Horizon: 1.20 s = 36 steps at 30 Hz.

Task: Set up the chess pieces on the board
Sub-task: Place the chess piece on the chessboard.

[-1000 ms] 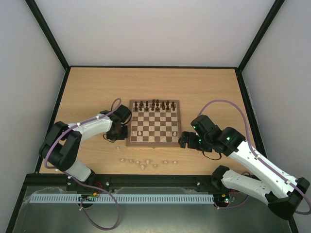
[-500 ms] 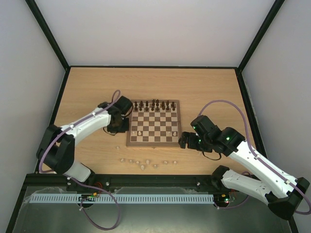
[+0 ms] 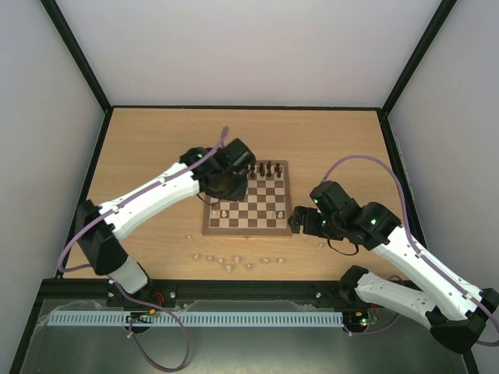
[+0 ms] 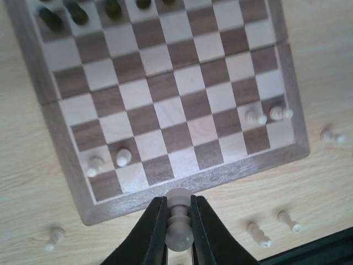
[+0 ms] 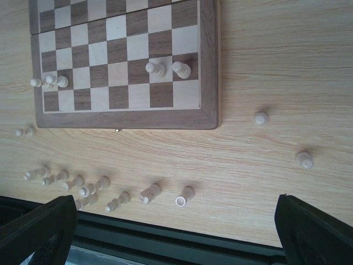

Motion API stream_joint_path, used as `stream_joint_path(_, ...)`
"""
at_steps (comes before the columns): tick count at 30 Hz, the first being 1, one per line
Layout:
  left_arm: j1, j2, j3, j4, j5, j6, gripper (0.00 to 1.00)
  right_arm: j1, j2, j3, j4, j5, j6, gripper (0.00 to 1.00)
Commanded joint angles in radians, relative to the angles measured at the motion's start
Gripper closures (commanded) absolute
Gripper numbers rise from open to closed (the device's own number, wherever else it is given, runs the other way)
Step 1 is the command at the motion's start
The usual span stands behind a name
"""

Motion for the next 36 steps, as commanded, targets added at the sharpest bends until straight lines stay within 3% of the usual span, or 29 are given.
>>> stream_joint_path(1,-0.043,0.065,-0.052,-0.009,0.003,-0.033,0.97,0.003,-0.027,0.017,-0.081,0.022,0.009,0.01)
stream_joint_path(14,-0.051,0.148,-0.226,0.168,-0.041,-0.018,0.97,0.004,-0.065,-0.025,-0.076,0.005,0.027,0.01)
stream_joint_path(36,-0.051,0.251,-0.267,0.264,-0.066,-0.010,0.96,0.004,-0.070,-0.062,-0.057,-0.006,0.025,0.01)
